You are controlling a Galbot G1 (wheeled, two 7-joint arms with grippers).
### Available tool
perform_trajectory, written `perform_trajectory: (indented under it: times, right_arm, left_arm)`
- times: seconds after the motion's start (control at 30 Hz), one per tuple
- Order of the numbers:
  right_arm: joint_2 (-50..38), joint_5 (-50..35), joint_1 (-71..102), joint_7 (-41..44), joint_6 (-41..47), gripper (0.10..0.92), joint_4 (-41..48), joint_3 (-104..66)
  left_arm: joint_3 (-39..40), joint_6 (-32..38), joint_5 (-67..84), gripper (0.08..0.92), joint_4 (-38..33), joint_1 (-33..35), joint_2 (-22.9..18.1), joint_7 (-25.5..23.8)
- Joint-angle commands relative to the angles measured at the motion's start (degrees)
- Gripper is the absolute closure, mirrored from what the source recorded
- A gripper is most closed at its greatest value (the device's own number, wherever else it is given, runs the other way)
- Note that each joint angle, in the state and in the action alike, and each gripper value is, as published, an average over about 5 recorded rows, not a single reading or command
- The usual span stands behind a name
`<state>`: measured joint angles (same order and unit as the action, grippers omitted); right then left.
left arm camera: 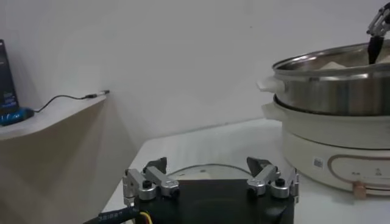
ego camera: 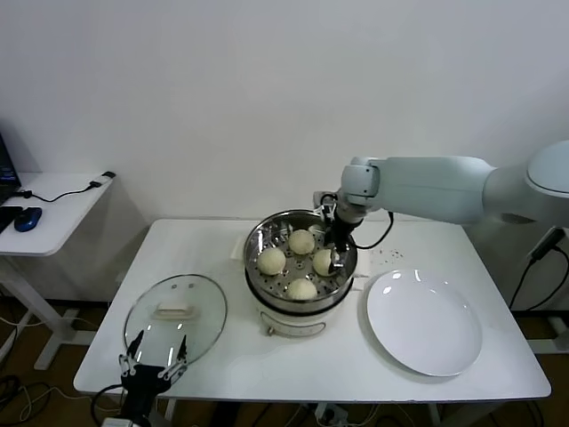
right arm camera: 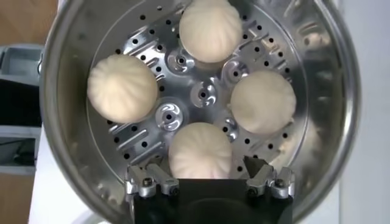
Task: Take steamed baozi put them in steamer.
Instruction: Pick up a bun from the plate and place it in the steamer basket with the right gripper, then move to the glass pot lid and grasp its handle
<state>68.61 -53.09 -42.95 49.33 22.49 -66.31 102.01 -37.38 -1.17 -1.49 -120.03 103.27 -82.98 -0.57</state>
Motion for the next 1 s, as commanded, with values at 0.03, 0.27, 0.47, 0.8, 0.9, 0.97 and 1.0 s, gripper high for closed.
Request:
perform_trajectory:
  times: [0.03, 0.27, 0.47, 0.8, 0.9, 0.97, 1.0]
  right_arm:
    - [-7.71, -0.29, -4.92, 2.5, -2.73, 0.203, -2.74, -3.01]
    - [-19.99, -2.29, -6.35, 0.57, -10.13, 0.203, -11.47, -9.67]
    - [-33.16, -3.48, 3.9, -13.44, -17.72, 0.203, -19.61, -20.17]
    - [-45.89, 1.02, 43.37, -27.44, -27.52, 0.203, -26.95, -59.88]
    - [-46.65, 2.48, 53.76, -31.03, -29.02, 0.203, -29.01, -69.85]
    - [-46.46, 3.47, 62.08, -33.07, -29.46, 0.203, -30.4, -77.98]
    - [-46.07, 4.16, 66.58, -33.79, -29.36, 0.203, -31.02, -82.69]
  left_arm:
    - [0.2, -0.11, -0.35, 0.177, -0.23, -0.13, 0.0, 0.0]
    - [0.59, -0.69, -1.38, 0.177, -0.53, -0.99, -0.35, -0.12]
    - [0.49, -0.74, -2.69, 0.177, -0.26, -1.72, -1.15, -0.12]
    - [-0.4, -0.35, -5.03, 0.177, -0.28, -2.61, -1.82, -0.98]
    - [-0.97, -0.14, -5.59, 0.177, -0.47, -2.64, -1.86, -1.17]
    - [-1.3, -0.04, -6.13, 0.177, -0.63, -2.63, -1.85, -1.23]
    - [-1.44, 0.0, -6.65, 0.177, -0.76, -2.61, -1.85, -1.27]
